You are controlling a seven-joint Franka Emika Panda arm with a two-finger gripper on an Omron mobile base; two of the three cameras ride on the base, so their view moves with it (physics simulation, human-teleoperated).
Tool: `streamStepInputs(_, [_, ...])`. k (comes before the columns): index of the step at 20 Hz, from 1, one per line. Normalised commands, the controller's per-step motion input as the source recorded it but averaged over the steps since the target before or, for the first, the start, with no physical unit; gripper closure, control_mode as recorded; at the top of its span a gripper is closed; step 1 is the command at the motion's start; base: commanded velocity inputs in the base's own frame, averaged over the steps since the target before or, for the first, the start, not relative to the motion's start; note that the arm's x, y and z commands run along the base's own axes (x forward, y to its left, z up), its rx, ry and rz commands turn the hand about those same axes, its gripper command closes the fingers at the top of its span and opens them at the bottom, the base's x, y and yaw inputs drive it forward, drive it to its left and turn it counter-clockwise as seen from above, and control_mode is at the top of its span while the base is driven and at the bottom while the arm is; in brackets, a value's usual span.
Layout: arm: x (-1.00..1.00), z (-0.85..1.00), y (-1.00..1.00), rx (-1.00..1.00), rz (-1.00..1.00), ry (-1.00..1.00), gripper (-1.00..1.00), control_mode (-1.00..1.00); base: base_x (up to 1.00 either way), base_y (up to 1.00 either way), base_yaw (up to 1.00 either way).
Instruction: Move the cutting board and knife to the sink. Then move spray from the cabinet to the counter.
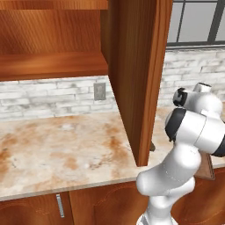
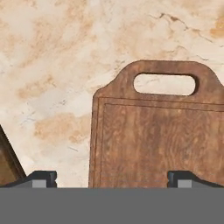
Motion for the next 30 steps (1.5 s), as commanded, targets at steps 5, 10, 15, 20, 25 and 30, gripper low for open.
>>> streamStepInputs(5, [-0.63,0.22,-0.07,0.01,-0.26,-0.04,-1.00,-1.00,0.00,0.00,0.00])
streamStepInputs(10, [-0.55,0.22,-0.09,0.00,-0.26,-0.03,-1.00,-1.00,0.00,0.00,0.00])
streamStepInputs(15, [-0.59,0.15,-0.10,0.00,-0.27,0.00,-1.00,-1.00,0.00,0.00,0.00])
streamStepInputs(20, [-0.64,0.06,-0.09,0.00,-0.26,-0.02,-1.00,-1.00,0.00,0.00,0.00])
streamStepInputs(25, [-0.65,0.00,-0.09,0.02,-0.10,-0.10,-1.00,-1.00,0.00,0.00,0.00])
streamStepInputs(30, [-0.61,0.00,-0.15,0.05,-0.01,-0.10,-1.00,-1.00,0.00,0.00,0.00])
